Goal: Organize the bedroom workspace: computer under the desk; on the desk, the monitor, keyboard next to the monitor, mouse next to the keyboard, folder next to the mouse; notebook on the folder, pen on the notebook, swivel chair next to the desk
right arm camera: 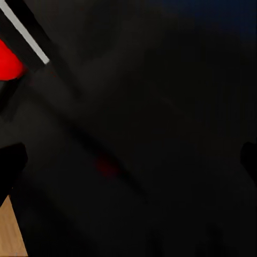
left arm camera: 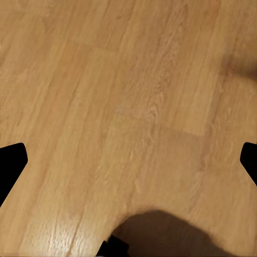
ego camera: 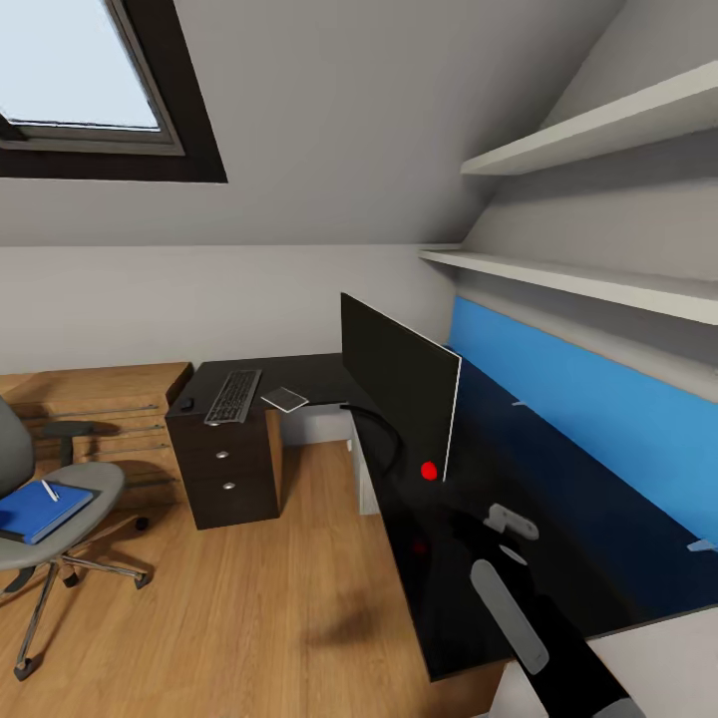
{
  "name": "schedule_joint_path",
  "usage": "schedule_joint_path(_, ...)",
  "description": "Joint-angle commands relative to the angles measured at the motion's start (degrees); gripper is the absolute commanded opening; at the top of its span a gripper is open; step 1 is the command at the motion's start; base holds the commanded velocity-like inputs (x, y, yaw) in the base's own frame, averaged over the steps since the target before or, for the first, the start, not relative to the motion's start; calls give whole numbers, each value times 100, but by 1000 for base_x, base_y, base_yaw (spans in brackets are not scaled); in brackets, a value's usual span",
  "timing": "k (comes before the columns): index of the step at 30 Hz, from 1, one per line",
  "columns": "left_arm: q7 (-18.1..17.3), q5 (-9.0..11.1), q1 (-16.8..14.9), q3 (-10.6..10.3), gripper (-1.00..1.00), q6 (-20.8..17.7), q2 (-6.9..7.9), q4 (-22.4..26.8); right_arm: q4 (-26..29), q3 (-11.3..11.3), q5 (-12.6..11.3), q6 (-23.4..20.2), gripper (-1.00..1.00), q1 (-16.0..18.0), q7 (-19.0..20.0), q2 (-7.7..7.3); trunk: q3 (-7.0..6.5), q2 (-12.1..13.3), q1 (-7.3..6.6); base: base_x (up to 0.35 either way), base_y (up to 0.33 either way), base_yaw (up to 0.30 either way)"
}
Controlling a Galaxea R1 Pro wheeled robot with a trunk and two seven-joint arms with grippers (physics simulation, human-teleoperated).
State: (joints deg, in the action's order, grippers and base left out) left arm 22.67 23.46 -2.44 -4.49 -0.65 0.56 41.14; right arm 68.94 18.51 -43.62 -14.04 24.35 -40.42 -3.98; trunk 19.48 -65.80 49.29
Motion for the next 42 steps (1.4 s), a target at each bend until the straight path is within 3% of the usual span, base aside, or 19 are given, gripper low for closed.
schedule_joint_path(1, 46, 36, -3, -12, 100, -7, 6, 8, -68, -61, -22, 27, 100, 8, -40, -19, 7, -5, 0, 0, 0, 0)
schedule_joint_path(6, 45, 36, -3, 47, 100, -5, 4, 8, -457, -634, -10, 422, 100, 160, -37, -171, 7, -5, 0, 0, 0, 0)
schedule_joint_path(9, 45, 36, -3, 55, 100, -2, 0, 8, -687, -807, -5, 649, 100, 368, -33, -286, 7, -5, 0, 0, 0, 0)
schedule_joint_path(12, 44, 36, -3, 59, 100, -1, -6, 8, -1160, -896, 22, 967, 100, 746, -30, -390, 7, -5, 0, 0, 0, 0)
schedule_joint_path(14, 44, 36, -3, 61, 100, 1, -9, 8, -1921, -937, 128, 1342, 100, 1255, -3, -460, 7, -5, 0, 0, 0, 0)
schedule_joint_path(18, 44, 36, -3, 62, 100, 3, -7, 6, -3325, -958, 478, 1879, 100, 2044, 310, -504, 7, -5, 0, 0, 0, 0)
schedule_joint_path(19, 44, 36, -3, 62, 100, 3, -6, 7, -4094, -963, 737, 2133, 100, 2448, 624, -515, 7, -5, 0, 0, 0, 0)
schedule_joint_path(20, 44, 36, -3, 62, 100, 3, -7, 7, -4461, -965, 876, 2242, 100, 2642, 799, -519, 7, -5, 0, 0, 0, 0)
schedule_joint_path(25, 44, 32, -3, 62, 100, 86, -15, 2, -5662, -977, 1435, 2544, 100, 3374, 1503, -521, 7, -5, 0, 0, 0, 0)
schedule_joint_path(29, 44, 28, -3, 63, 100, 363, -19, 0, -6123, -987, 1668, 2666, 100, 3673, 1832, -492, 7, -5, 0, 2, 0, 0)
schedule_joint_path(32, 44, 28, -3, 58, 100, 453, -20, 0, -6252, -996, 1709, 2689, 100, 3722, 1986, -435, 7, -5, 0, 77, 0, 0)
schedule_joint_path(33, 44, 26, -3, 56, 100, 500, -22, 0, -6404, -1002, 1733, 2701, 100, 3746, 2241, -369, 7, -5, 0, 211, 0, 0)
schedule_joint_path(38, 39, 6, -3, 32, 100, 551, -28, -1, -6709, -1007, 1787, 2717, 100, 3766, 2692, -307, 7, -5, 0, 273, 0, 0)
schedule_joint_path(42, 45, 5, -3, 27, 100, 556, -29, -1, -6744, -1004, 1804, 2724, 100, 3763, 2748, -309, 7, -5, 0, 299, -12, 0)
